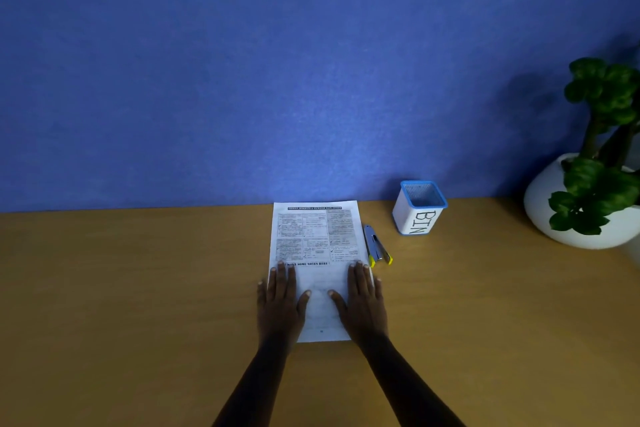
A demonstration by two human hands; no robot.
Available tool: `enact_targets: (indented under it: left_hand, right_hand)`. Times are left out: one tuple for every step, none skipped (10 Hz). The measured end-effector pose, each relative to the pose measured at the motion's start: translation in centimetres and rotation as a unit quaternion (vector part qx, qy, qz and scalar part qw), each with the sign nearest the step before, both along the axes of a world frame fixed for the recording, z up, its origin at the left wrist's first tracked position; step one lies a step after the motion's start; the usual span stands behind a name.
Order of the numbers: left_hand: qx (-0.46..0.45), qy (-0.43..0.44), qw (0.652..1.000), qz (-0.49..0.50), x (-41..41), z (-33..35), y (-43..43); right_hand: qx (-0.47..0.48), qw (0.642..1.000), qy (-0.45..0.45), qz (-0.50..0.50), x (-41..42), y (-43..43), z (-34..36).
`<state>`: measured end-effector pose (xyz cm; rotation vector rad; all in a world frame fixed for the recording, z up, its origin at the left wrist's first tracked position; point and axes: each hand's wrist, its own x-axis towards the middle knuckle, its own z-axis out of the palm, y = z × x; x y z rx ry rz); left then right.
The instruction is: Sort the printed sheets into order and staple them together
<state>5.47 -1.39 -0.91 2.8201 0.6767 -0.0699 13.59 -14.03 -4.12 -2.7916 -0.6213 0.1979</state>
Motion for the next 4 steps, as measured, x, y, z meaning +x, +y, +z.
enact_targets:
  left_hand:
    - [0.003, -0.005, 1.000, -0.005, 0.0, -0.3, 0.1]
    - [0.015, -0.008, 1.000, -0.006, 0.2, -0.3, 0.3]
    - [0.020, -0.011, 1.000, -0.003, 0.6, 0.6, 0.8]
    - [0.052, -0.088, 0.994, 0.047, 1.7, 1.8, 1.7]
  right_hand:
    - [0.000, 1.000, -0.006, 0.003, 0.0, 0.0, -0.1]
    - [-0.004, 1.000, 0.000, 0.005, -0.1, -0.2, 0.3]
    - [0.001, 1.000, 0.001, 0.012, 0.0, -0.6, 1.0]
    - [0.025, 1.000, 0.007, -0.009, 0.8, -1.4, 3.0]
